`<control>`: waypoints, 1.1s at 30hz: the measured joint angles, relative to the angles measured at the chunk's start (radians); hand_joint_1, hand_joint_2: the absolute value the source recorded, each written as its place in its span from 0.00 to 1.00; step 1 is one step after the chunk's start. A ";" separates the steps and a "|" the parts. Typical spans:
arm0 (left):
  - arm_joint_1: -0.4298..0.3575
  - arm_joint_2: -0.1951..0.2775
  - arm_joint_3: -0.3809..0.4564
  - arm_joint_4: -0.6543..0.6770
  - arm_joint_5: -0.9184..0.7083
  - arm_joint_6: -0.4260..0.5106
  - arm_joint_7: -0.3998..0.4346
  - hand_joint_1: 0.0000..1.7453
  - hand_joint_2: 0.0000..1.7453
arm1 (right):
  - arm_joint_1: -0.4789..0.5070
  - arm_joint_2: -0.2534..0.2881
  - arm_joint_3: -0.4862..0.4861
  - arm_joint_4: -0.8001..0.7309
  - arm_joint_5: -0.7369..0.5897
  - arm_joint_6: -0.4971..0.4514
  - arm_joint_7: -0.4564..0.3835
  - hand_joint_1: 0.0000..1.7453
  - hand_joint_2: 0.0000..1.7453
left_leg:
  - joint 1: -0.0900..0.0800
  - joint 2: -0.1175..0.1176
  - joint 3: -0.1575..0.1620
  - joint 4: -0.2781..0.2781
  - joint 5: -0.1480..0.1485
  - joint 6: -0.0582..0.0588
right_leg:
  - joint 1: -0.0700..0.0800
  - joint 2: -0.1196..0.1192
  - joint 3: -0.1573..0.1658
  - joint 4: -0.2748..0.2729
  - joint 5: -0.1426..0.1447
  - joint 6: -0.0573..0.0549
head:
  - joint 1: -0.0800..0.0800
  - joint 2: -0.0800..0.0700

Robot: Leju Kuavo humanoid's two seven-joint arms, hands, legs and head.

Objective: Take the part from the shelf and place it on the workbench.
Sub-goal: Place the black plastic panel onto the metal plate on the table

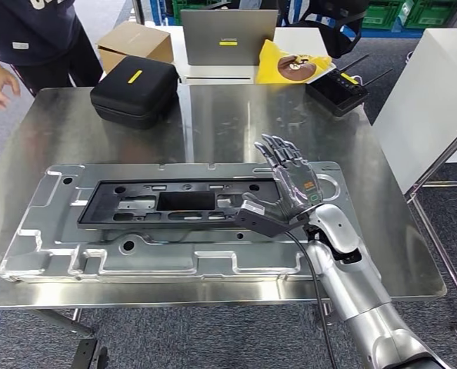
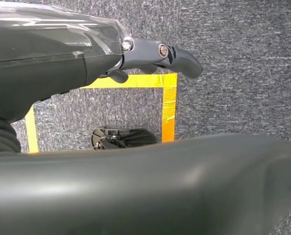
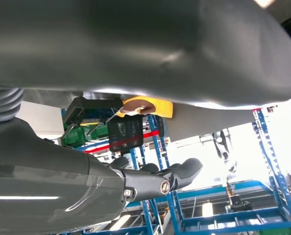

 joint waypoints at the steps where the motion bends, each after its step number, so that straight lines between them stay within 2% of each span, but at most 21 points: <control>1: 0.000 0.000 0.000 0.000 0.000 0.000 0.000 0.00 0.00 | 0.000 0.000 0.000 0.000 0.000 0.000 0.000 0.00 0.00 | 0.000 0.000 0.000 0.000 0.000 0.000 | 0.000 0.000 0.000 0.000 0.000 0.000 | 0.000 0.000; 33: 0.000 0.000 0.000 0.000 0.000 0.000 0.000 0.00 0.00 | 0.000 0.000 0.000 0.000 0.000 0.000 0.000 0.00 0.00 | 0.000 0.000 0.000 0.000 0.000 0.000 | 0.000 0.000 0.000 0.000 0.000 0.000 | 0.000 0.000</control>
